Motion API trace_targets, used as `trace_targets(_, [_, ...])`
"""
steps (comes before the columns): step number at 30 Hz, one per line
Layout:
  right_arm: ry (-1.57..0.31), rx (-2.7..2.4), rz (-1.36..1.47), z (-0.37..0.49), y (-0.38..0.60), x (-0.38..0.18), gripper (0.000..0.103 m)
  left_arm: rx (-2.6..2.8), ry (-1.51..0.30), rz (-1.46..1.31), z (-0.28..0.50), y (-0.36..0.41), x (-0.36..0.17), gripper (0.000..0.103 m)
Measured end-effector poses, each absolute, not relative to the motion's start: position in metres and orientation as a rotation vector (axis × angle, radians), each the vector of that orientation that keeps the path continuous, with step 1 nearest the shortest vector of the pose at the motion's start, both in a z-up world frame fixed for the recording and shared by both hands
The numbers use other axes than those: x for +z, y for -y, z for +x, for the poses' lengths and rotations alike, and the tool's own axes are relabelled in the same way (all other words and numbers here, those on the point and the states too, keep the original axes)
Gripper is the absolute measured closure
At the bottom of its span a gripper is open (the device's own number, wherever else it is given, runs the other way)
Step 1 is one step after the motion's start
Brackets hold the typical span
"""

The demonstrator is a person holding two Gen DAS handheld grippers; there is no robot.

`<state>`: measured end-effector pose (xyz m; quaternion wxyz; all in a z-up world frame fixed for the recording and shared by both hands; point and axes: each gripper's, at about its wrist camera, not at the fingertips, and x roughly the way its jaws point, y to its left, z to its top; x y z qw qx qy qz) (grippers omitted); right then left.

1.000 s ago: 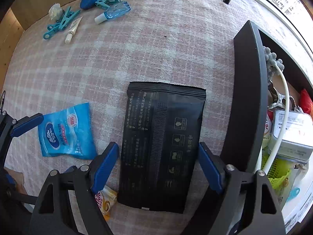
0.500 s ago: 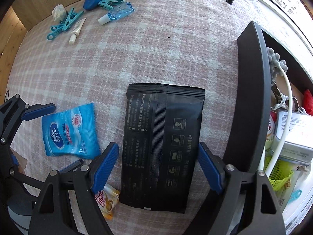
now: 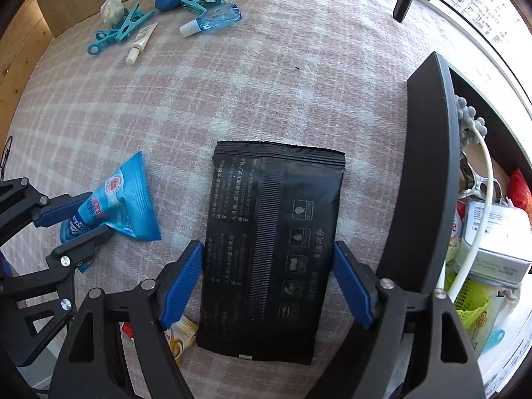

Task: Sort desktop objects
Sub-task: 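Carry both packs over the black bin and open both grippers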

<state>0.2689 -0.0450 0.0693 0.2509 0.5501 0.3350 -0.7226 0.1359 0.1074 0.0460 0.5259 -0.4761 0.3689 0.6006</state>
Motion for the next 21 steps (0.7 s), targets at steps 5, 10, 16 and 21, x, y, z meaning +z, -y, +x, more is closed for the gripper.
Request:
trace_targets(5, [-0.751, -2.011, 1.545, 0.274, 0.033, 0.078, 0.039, 1.494, -0.83, -1.175, 0.125, -0.092, 0.049, 0.083])
trace_targets(10, [-0.58, -2.015, 1.588, 0.26, 0.021, 0.097, 0.04, 1.531, -0.75, -1.209, 0.12, -0.079, 0.057, 0.085])
trace_targets(16, [-0.498, -2.051, 1.562, 0.199, -0.005, 0.153, 0.04, 1.573, -0.683, -1.212, 0.115, -0.07, 0.077, 0.085])
trace_targets(21, [-0.454, -2.114, 1.489, 0.23, -0.021, 0.198, 0.04, 1.584, -0.642, -1.187, 0.133, -0.105, 0.095, 0.085])
